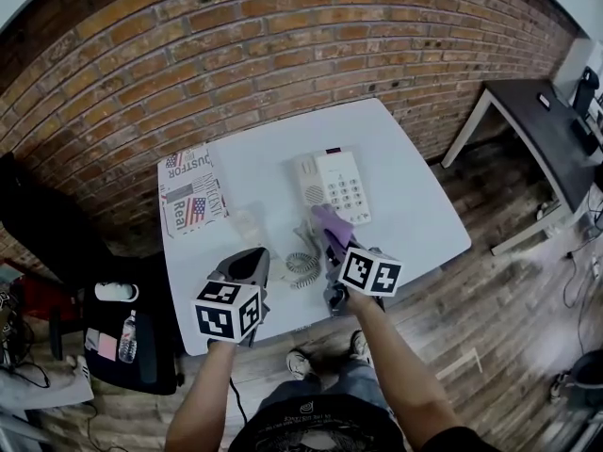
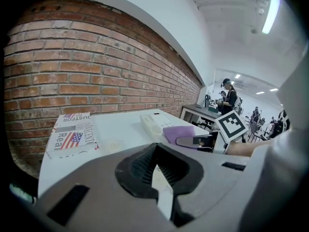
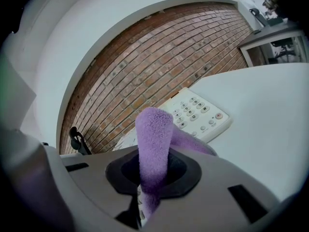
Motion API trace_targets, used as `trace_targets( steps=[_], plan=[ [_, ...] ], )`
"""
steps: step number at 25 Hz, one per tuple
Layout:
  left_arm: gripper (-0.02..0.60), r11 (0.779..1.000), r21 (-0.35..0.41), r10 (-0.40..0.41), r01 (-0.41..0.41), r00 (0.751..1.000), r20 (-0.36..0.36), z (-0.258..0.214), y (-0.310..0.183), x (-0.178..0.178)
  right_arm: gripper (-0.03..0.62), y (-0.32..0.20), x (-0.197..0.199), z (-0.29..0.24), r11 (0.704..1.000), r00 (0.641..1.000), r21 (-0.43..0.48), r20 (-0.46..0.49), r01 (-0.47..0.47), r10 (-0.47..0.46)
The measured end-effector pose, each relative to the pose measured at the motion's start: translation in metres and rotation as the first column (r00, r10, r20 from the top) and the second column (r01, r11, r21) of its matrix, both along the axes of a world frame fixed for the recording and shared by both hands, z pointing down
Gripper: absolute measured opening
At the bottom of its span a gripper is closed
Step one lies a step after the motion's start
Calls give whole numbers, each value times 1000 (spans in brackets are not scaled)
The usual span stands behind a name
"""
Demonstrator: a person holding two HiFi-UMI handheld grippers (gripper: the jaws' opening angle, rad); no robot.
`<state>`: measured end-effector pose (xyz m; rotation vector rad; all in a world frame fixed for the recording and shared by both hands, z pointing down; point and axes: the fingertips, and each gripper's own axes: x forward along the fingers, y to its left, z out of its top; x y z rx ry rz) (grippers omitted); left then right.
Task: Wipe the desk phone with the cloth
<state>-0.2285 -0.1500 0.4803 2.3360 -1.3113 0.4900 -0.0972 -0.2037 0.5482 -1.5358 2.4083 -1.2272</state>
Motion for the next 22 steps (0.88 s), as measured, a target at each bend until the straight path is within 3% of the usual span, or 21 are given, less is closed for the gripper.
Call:
trace_targets(
  steps=[9,15,22],
  plan=[
    [6,1000,-2,1,-1,1000,-9,2,-1,-14,44,3,-26,-1,1000,1000,3,6,28,-28],
    [6,1000,4,8,-8,999,-35,-1,-4,-17,44,-1,-18,-34,996,993,68,-105,63,-55],
    [6,1000,18,3,-2,998,-69,-10,-9,-14,44,-27,-22,-91,970,962,154,-228,187,-149]
  ],
)
